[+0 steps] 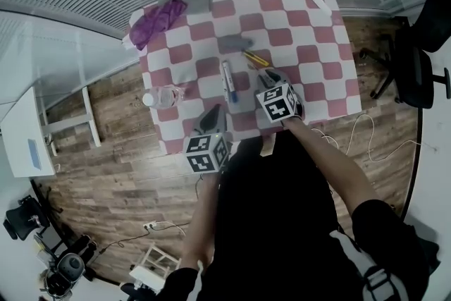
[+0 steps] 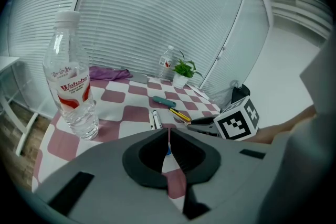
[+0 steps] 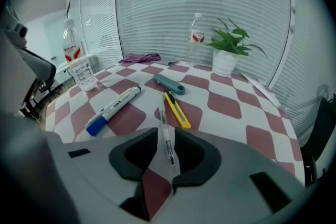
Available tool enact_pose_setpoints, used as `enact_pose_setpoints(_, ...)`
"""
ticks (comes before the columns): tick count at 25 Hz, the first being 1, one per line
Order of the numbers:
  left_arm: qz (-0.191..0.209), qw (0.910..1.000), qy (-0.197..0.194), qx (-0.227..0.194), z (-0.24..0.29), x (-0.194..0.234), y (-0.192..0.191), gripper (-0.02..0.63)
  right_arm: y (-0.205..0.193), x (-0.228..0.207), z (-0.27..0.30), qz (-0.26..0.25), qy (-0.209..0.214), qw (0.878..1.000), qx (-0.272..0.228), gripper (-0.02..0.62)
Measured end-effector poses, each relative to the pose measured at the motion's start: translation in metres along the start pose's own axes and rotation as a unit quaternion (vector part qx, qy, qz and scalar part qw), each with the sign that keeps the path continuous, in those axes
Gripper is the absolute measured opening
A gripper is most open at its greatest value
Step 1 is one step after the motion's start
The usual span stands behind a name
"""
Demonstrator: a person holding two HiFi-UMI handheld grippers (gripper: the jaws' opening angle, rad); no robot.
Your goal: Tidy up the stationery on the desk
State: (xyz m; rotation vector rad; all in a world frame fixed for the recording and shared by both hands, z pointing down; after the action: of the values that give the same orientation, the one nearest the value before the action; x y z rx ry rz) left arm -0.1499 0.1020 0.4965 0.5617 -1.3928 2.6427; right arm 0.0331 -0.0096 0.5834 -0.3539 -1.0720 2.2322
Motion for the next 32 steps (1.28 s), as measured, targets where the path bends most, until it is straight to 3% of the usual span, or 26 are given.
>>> enact_pose_setpoints(19, 0.003, 1.0000, -0.008, 0.002, 0.004, -0.005, 0.002, 0.040, -0.008, 0.006, -0.006, 0.042, 0.005, 0.999, 0.009, 0.060)
enact_pose_setpoints(27, 0.000, 1.0000, -0.010, 0.000, 0.002, -0.003, -0.002, 0.040, -0.009, 0.017, -0.009, 0.128, -0.006, 0.992, 0.006, 0.060)
enact_pose_setpoints(32, -0.004, 0.9999, -0.010, 0.001, 0.001, -0.001, -0.004, 0.040, -0.007, 0.028, -0.007, 0.215, -0.002, 0.976, 0.010, 0.060)
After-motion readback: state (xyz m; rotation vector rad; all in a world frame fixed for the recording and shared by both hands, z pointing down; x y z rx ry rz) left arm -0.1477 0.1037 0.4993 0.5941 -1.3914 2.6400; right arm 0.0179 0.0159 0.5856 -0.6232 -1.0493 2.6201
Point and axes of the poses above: the fingertips, and each gripper's own axes: z forward along the fingers, x to its left, y out of its top, the point moved 8 cm from there along -z, backward along the fingers, and after that the axes turned 12 degrees about -x, right-handed, at the moved point
